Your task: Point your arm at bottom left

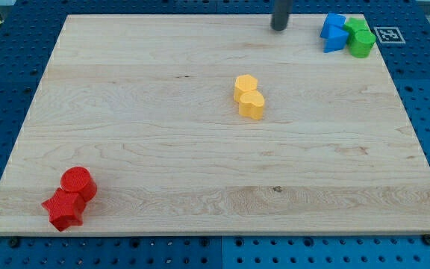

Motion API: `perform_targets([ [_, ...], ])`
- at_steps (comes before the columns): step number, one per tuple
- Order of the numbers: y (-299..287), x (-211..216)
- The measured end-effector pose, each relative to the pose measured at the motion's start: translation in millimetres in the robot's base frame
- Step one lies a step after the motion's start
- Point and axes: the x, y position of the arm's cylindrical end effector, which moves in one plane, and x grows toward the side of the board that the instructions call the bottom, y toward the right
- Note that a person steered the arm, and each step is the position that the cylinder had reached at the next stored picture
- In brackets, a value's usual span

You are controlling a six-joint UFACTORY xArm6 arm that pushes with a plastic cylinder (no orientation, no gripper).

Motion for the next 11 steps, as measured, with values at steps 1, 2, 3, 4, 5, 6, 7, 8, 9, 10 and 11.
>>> perform_targets([
  [1,-31.4,1.9],
  [2,-44.4,2.0],
  [3,-61.8,2.0],
  [4,-153.2,27.5],
  [5,-195.5,41.8],
  [6,-195.5,41.8],
  [7,-229.4,45.3],
  [8,-318.8,69.4],
  [9,-376.2,124.0],
  [10,-402.9,201.8],
  [11,-402.4,273.4],
])
